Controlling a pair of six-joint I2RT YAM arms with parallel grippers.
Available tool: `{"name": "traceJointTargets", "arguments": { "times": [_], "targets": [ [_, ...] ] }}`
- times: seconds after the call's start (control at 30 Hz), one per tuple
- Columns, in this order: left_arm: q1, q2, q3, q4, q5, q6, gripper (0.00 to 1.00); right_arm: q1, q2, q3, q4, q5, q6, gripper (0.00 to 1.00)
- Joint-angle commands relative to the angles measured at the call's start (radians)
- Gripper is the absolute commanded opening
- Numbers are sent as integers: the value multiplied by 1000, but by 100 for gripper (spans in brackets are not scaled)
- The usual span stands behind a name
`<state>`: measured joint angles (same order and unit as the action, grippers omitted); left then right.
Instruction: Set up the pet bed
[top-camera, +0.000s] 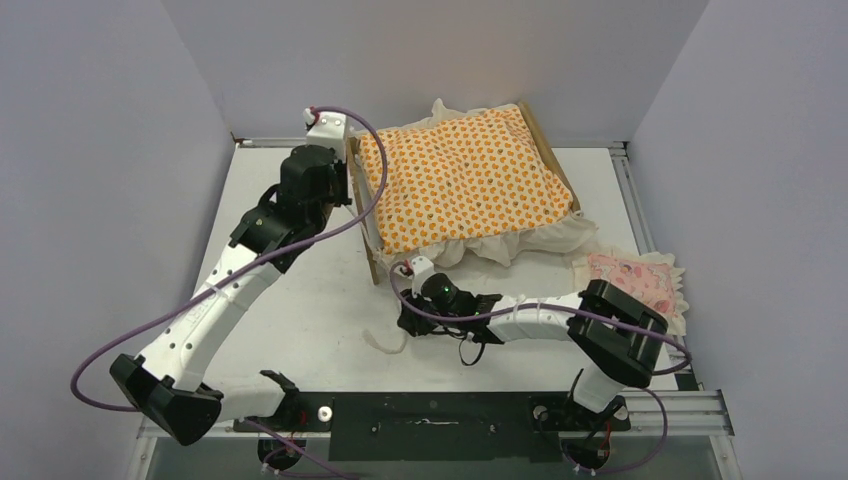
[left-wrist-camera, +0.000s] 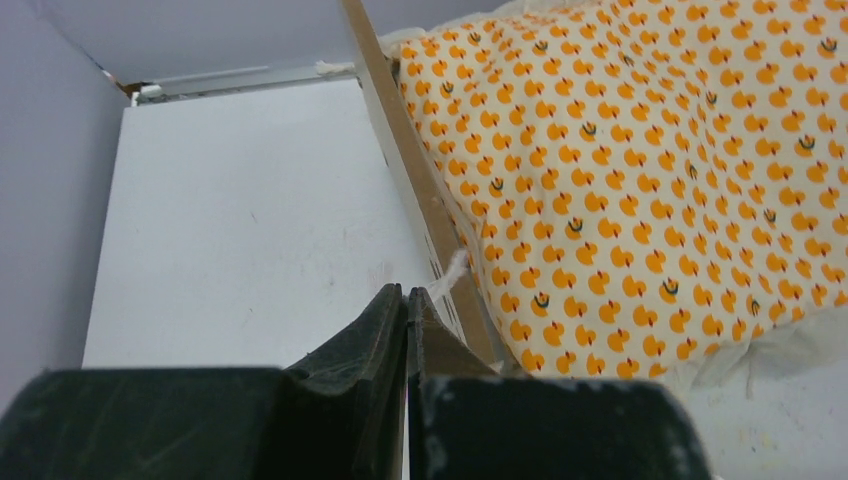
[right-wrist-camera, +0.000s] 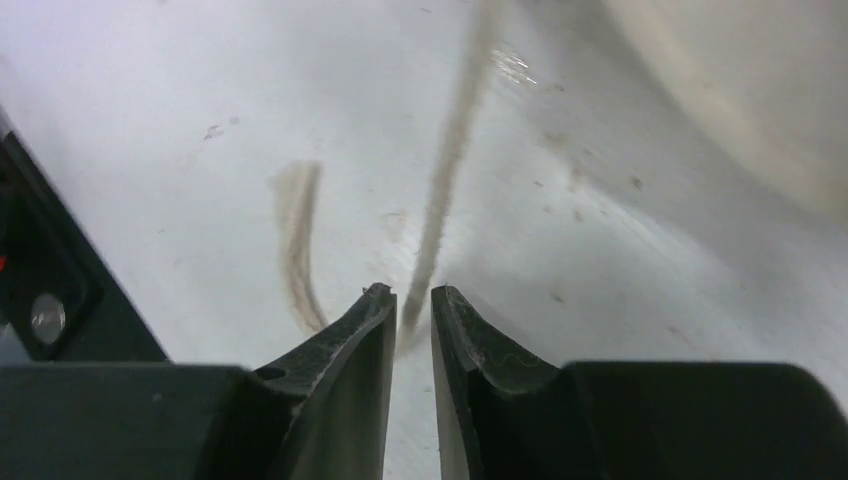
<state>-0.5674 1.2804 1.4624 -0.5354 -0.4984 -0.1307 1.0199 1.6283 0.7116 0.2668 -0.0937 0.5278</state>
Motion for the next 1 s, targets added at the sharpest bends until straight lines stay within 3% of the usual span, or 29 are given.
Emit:
{"name": "traceJointTargets", "arguments": {
  "times": [0.0, 0.07, 0.23, 0.67, 0.77, 0.97],
  "targets": [
    [3, -118, -135, 100, 137, -7, 0, 20, -112, 120, -152, -56, -152, 30],
    [3, -154, -197, 108, 141, -15, 0, 19, -175, 139, -199, 51, -200, 39],
    [5, -198, -247, 99, 143, -38, 0, -12, -255, 158, -161, 196, -347, 45],
    [6, -185, -219, 77, 115, -64, 0, -64, 0, 336, -61, 33, -444, 45],
    [8, -185, -218, 71, 109, -66, 0, -68, 23, 339, -55, 25, -444, 41],
    [10, -181, -230, 68, 79, -65, 0, -95, 2, 331, -101, 40, -453, 9]
  ]
}}
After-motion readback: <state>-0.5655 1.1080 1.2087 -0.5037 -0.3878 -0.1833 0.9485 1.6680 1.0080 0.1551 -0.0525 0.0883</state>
